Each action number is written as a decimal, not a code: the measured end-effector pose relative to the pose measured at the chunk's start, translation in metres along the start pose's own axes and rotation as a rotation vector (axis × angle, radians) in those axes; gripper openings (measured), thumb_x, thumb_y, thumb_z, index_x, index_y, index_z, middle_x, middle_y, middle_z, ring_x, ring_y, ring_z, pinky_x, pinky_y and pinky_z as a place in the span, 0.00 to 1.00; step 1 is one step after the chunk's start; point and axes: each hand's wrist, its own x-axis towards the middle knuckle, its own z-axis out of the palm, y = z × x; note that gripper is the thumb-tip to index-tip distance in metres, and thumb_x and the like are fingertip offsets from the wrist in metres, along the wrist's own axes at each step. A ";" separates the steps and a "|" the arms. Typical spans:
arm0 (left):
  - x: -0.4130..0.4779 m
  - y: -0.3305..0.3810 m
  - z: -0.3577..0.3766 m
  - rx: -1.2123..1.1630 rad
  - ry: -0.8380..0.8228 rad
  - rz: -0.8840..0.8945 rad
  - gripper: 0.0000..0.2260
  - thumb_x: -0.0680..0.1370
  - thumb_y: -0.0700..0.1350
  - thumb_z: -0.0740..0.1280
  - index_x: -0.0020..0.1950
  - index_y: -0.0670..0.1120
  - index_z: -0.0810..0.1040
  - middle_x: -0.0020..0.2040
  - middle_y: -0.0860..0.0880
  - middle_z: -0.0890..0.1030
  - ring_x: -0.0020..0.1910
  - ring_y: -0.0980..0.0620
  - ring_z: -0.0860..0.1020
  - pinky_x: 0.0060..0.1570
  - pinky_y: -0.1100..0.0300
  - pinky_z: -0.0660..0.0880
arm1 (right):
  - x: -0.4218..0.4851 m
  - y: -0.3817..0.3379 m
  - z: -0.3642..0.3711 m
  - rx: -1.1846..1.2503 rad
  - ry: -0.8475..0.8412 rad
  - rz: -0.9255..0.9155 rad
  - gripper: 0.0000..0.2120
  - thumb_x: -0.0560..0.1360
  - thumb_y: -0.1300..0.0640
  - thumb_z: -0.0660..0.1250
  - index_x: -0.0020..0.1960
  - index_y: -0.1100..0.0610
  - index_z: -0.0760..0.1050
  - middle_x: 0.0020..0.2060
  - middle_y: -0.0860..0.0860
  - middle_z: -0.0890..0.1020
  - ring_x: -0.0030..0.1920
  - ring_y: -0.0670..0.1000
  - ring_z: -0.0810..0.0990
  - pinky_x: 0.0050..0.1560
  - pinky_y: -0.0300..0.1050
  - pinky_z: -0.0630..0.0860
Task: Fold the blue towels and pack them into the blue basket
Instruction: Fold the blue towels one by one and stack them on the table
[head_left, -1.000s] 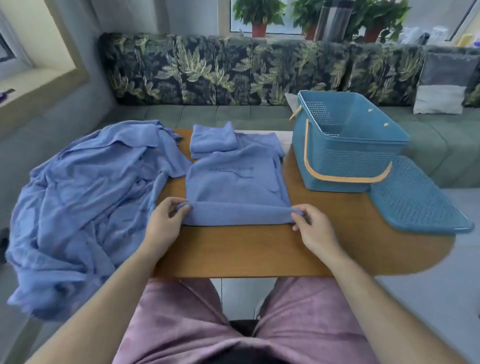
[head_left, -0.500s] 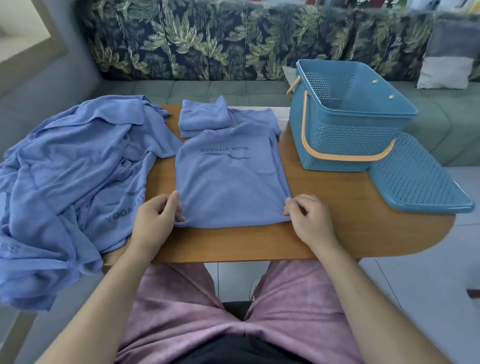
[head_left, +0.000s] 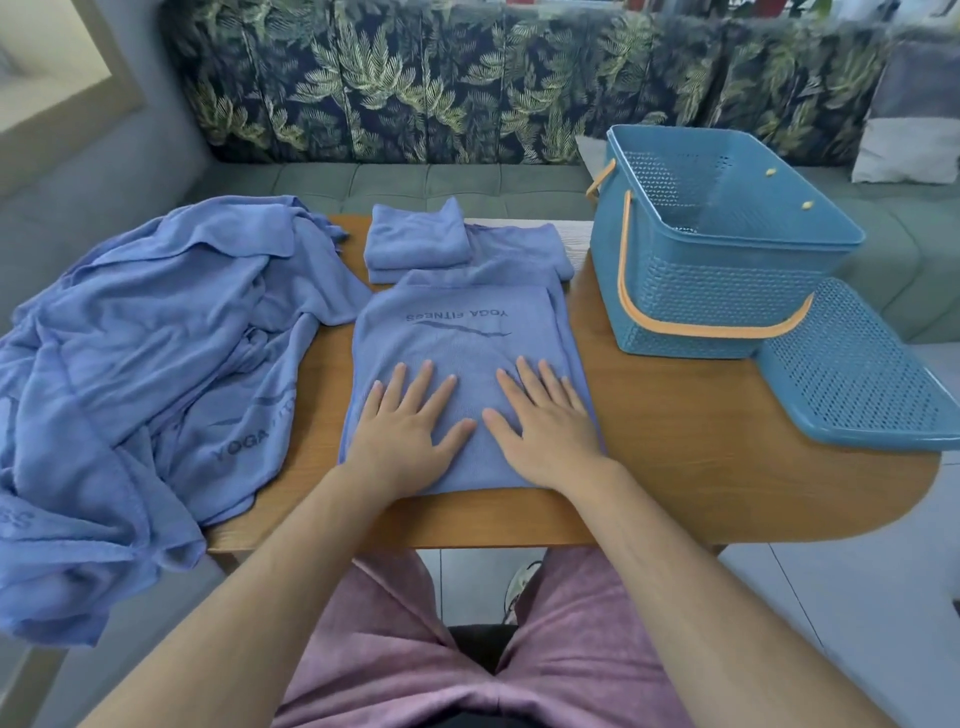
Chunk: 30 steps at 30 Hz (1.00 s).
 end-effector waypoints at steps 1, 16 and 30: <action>-0.009 0.001 0.000 -0.003 -0.010 0.002 0.38 0.73 0.73 0.41 0.80 0.59 0.55 0.82 0.52 0.53 0.81 0.45 0.49 0.78 0.44 0.47 | -0.010 -0.003 0.000 -0.004 -0.012 -0.001 0.33 0.82 0.34 0.44 0.82 0.45 0.44 0.82 0.47 0.42 0.81 0.50 0.37 0.79 0.52 0.36; 0.000 -0.010 -0.008 -0.010 -0.066 -0.004 0.37 0.75 0.71 0.39 0.81 0.58 0.52 0.82 0.53 0.47 0.81 0.47 0.45 0.78 0.47 0.43 | -0.012 -0.003 0.000 0.006 -0.012 -0.003 0.31 0.83 0.38 0.46 0.83 0.47 0.47 0.82 0.48 0.44 0.81 0.50 0.39 0.80 0.53 0.39; 0.075 -0.012 -0.019 -0.040 0.114 0.004 0.16 0.82 0.50 0.61 0.66 0.45 0.75 0.62 0.44 0.76 0.62 0.41 0.73 0.59 0.47 0.67 | 0.065 0.019 -0.013 0.023 0.316 -0.097 0.17 0.79 0.59 0.61 0.67 0.54 0.76 0.62 0.50 0.79 0.64 0.56 0.75 0.64 0.52 0.65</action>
